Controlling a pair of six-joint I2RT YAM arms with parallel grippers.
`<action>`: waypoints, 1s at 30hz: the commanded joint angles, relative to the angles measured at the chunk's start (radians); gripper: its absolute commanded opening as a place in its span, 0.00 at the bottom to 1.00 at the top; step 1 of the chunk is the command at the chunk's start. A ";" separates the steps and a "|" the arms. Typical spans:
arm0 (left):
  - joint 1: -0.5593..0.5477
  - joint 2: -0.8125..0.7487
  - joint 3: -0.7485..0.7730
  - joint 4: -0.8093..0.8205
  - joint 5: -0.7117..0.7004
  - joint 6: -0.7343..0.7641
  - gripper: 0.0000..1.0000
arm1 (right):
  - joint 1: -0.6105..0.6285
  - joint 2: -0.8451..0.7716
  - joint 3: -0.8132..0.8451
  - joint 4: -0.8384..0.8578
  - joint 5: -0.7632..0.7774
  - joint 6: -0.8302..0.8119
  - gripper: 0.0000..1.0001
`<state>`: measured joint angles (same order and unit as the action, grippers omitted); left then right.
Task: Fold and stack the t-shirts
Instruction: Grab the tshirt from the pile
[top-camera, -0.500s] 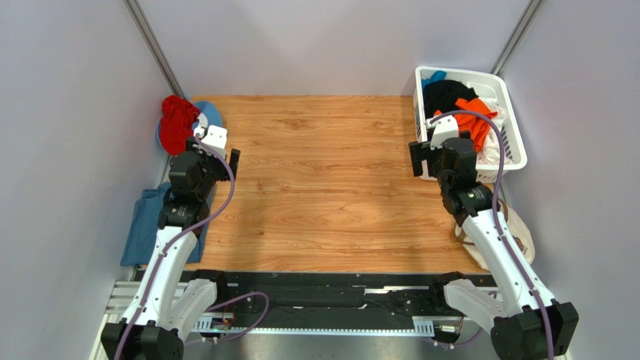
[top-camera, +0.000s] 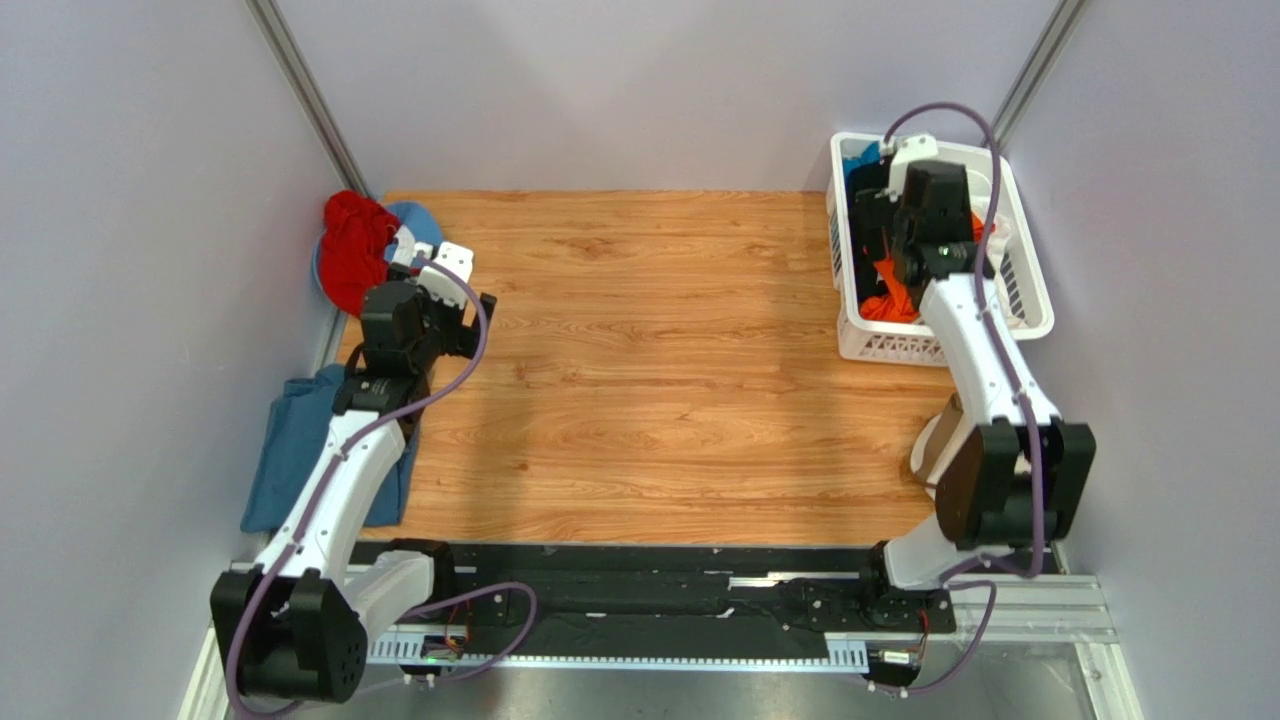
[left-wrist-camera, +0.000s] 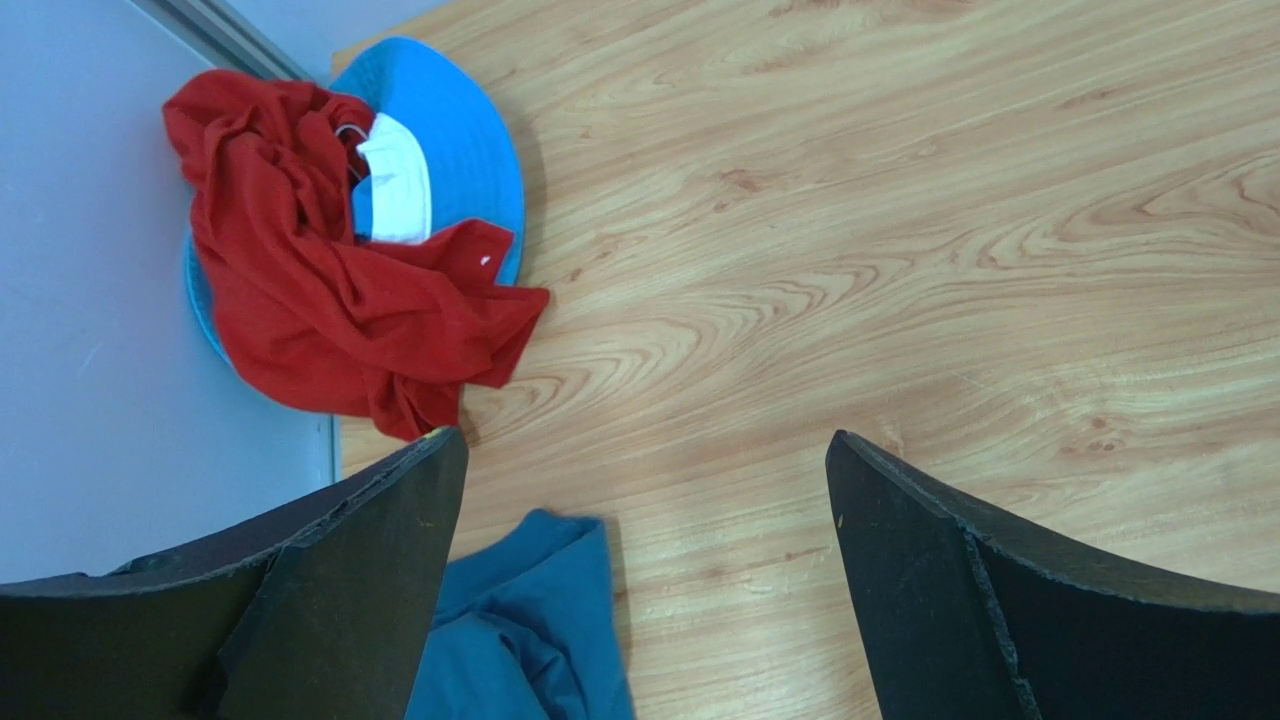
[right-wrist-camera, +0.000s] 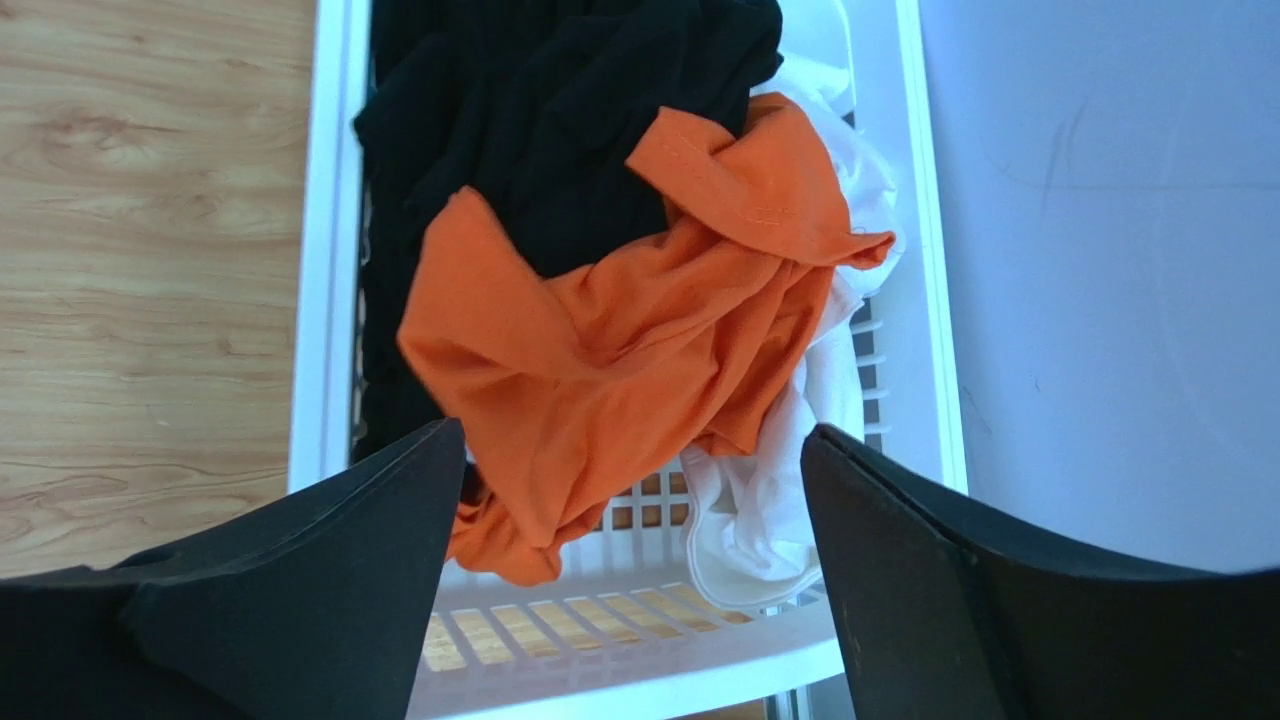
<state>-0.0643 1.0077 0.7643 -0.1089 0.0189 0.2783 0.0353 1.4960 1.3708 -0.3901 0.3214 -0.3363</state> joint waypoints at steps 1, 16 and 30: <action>0.000 0.064 0.093 0.037 0.007 0.028 0.99 | -0.106 0.148 0.227 -0.143 -0.148 0.037 0.83; 0.000 0.154 0.089 0.083 0.023 0.051 0.99 | -0.196 0.375 0.441 -0.289 -0.377 0.026 0.72; 0.000 0.154 0.079 0.086 0.016 0.067 0.99 | -0.212 0.469 0.482 -0.328 -0.389 0.003 0.68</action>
<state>-0.0643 1.1671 0.8280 -0.0620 0.0254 0.3252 -0.1719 1.9350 1.8088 -0.7097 -0.0597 -0.3157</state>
